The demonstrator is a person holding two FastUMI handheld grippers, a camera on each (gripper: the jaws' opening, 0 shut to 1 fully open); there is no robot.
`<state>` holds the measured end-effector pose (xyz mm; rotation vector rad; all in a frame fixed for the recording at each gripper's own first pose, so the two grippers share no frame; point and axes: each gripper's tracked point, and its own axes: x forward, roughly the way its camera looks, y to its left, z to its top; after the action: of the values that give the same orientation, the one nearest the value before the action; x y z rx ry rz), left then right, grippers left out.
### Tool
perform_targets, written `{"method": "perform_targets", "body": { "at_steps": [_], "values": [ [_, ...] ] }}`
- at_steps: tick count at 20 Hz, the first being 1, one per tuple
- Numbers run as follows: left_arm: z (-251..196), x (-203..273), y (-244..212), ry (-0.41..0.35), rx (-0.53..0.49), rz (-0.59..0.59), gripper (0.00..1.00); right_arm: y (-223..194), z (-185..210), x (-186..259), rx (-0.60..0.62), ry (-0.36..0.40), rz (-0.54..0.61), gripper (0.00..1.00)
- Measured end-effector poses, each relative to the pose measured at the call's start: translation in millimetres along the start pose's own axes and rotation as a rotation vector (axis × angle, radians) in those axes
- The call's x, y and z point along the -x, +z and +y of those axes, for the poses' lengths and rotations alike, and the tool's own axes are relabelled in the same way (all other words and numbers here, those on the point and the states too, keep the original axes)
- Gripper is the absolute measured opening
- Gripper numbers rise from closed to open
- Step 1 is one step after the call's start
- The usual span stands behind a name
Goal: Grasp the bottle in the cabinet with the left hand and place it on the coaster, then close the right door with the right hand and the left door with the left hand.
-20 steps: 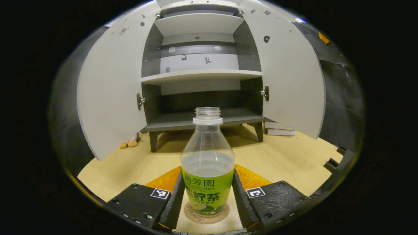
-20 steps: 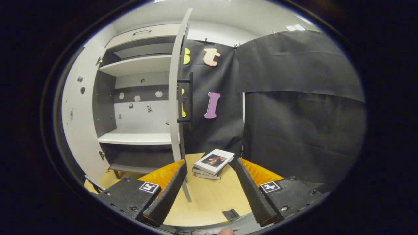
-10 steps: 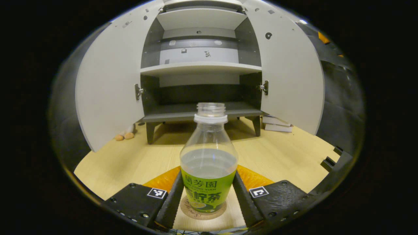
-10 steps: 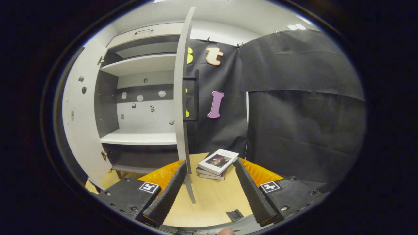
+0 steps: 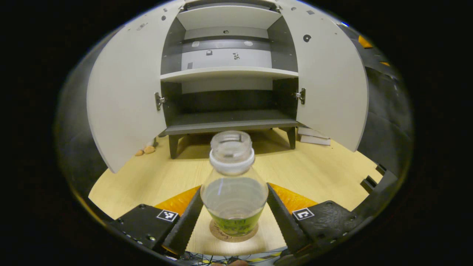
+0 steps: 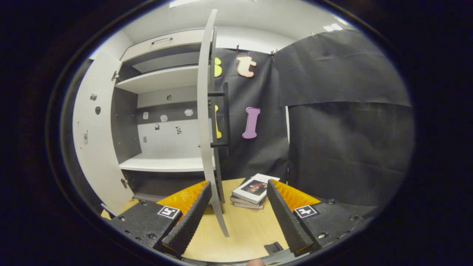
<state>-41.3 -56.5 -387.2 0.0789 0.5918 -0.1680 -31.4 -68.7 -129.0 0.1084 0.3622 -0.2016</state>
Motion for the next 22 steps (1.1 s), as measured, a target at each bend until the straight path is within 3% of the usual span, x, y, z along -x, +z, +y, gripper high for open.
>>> {"method": "perform_targets", "body": {
  "at_steps": [4,13,22],
  "values": [
    [3.1,11.1,33.4,0.021,0.004,-0.039,1.00,7.7,-5.3,-5.9,0.001,0.032,-0.027,0.98],
    [2.9,47.5,130.0,0.051,0.018,-0.152,0.97,40.3,-27.5,-22.5,-0.023,0.088,-0.058,0.97],
    [20.7,77.0,173.6,0.102,-0.002,-0.201,0.99,80.8,-49.2,-60.4,-0.076,0.100,-0.102,0.98]
  ]
}}
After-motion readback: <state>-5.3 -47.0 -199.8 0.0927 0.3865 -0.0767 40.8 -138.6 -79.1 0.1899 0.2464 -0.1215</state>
